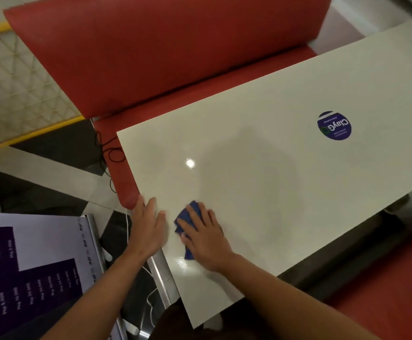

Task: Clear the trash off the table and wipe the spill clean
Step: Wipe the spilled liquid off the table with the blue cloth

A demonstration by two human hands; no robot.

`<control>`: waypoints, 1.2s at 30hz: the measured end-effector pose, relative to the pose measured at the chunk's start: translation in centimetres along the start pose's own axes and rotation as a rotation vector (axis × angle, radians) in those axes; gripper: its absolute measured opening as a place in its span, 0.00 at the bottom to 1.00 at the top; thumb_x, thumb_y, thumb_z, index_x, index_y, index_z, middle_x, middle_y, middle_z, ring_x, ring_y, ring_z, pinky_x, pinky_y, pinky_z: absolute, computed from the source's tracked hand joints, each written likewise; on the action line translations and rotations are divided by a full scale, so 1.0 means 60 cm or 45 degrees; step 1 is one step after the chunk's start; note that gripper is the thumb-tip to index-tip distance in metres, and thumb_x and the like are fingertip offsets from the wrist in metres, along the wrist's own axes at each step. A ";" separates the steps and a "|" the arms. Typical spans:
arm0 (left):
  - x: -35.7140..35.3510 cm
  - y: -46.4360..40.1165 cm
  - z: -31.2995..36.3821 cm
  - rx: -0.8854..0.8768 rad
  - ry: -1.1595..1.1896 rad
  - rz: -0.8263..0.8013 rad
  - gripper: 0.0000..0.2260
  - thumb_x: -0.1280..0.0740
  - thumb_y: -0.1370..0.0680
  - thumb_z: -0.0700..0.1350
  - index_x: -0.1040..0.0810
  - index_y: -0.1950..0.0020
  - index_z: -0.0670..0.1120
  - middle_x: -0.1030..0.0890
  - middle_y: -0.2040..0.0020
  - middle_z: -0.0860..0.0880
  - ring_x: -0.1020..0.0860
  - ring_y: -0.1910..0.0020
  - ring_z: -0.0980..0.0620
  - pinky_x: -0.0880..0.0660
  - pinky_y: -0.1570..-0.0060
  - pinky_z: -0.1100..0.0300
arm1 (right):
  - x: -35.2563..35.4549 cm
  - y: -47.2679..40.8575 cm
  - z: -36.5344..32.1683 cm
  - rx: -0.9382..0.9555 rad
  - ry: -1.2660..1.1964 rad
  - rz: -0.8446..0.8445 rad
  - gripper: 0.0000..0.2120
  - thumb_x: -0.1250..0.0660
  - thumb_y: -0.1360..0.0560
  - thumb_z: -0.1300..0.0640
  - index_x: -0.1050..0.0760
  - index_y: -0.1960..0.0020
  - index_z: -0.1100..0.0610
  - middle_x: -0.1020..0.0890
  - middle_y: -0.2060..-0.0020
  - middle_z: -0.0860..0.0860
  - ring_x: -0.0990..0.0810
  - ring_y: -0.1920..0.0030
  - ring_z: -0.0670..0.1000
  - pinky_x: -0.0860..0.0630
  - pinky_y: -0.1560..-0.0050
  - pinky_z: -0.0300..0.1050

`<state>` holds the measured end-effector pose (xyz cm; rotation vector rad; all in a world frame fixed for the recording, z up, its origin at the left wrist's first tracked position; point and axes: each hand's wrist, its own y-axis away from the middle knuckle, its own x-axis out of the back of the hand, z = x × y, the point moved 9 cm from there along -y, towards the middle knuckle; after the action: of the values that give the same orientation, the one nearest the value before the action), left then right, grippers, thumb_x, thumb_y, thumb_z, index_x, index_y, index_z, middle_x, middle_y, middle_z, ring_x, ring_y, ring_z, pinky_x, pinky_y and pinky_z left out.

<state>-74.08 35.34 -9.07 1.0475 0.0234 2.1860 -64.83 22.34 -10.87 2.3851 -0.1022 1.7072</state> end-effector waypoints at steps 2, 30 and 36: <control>-0.001 -0.006 0.016 -0.049 -0.138 0.023 0.18 0.47 0.19 0.54 0.31 0.34 0.47 0.34 0.35 0.47 0.33 0.36 0.44 0.32 0.32 0.44 | -0.028 0.068 -0.054 0.146 -0.031 -0.061 0.23 0.47 0.15 0.44 0.36 0.22 0.48 0.42 0.19 0.56 0.48 0.19 0.64 0.48 0.21 0.63; -0.239 0.025 0.200 -0.142 -0.633 -0.230 0.30 0.43 0.23 0.52 0.36 0.21 0.45 0.43 0.19 0.37 0.45 0.22 0.32 0.40 0.27 0.38 | 0.036 0.311 0.339 -0.035 0.027 -0.084 0.24 0.44 0.16 0.44 0.42 0.20 0.43 0.51 0.17 0.49 0.56 0.18 0.59 0.50 0.20 0.61; -0.277 0.033 0.199 -0.046 -0.690 -0.272 0.32 0.39 0.20 0.54 0.46 0.19 0.49 0.55 0.17 0.41 0.57 0.19 0.36 0.50 0.23 0.40 | 0.134 0.288 0.650 -0.521 0.003 -0.139 0.29 0.54 0.16 0.40 0.41 0.18 0.49 0.46 0.18 0.55 0.53 0.19 0.63 0.40 0.27 0.67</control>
<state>-59.92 20.67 -11.73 1.5085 -0.1431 1.6529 -28.98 -2.09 -13.16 2.0492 -0.2857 1.4729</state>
